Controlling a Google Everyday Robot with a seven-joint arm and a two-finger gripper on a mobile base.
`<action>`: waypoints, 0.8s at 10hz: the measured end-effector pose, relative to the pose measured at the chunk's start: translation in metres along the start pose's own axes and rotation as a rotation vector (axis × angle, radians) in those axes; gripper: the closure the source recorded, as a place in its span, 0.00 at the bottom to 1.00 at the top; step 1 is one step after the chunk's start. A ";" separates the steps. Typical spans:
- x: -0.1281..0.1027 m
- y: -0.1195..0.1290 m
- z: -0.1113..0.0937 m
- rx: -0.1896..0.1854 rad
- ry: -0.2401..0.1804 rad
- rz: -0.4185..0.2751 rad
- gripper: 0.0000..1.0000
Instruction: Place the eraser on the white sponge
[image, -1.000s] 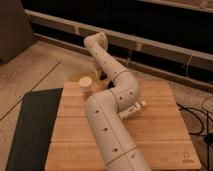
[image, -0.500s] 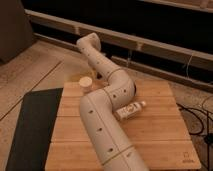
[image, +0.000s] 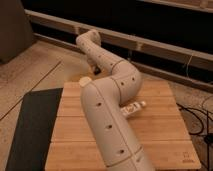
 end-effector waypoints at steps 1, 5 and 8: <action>0.024 0.006 -0.026 -0.001 -0.038 -0.005 1.00; 0.162 0.018 -0.036 0.044 0.006 -0.014 1.00; 0.248 0.016 -0.019 0.061 0.075 0.036 1.00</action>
